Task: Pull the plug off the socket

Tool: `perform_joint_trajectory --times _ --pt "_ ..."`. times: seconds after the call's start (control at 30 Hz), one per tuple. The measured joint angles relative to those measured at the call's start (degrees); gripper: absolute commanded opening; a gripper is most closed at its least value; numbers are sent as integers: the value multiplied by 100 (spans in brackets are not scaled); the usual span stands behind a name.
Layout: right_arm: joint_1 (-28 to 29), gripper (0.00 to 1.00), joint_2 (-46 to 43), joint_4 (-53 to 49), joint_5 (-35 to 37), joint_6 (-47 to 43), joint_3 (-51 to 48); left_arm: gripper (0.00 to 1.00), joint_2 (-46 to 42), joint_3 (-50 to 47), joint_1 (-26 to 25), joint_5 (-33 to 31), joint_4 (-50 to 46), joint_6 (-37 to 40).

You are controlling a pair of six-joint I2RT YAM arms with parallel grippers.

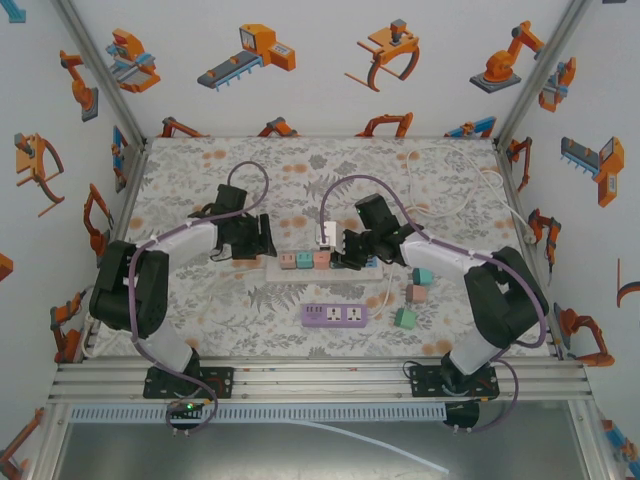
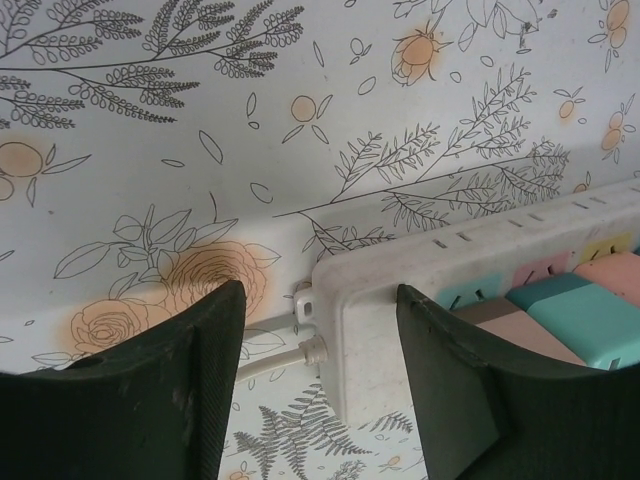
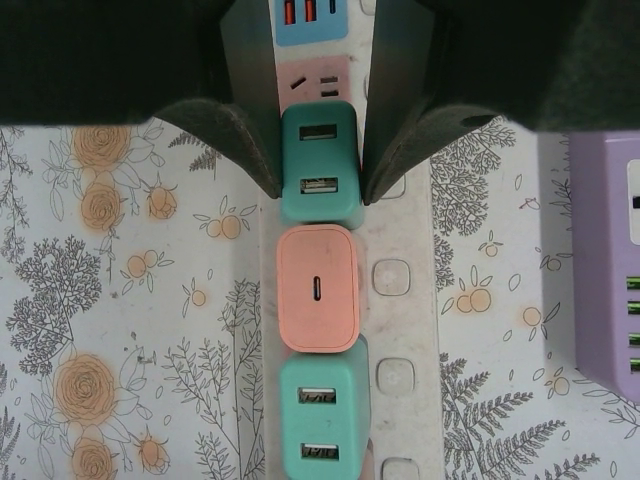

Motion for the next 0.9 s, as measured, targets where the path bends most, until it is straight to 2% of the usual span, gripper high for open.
perform_joint_trajectory --times 0.33,0.5,0.9 --pt "-2 20 188 -258 -28 48 291 47 85 63 -133 249 -129 70" --pt "-2 14 227 -376 -31 68 382 45 74 66 -197 205 -149 114" --pt "-2 7 227 -472 -55 223 439 43 9 98 -369 -166 -225 188"
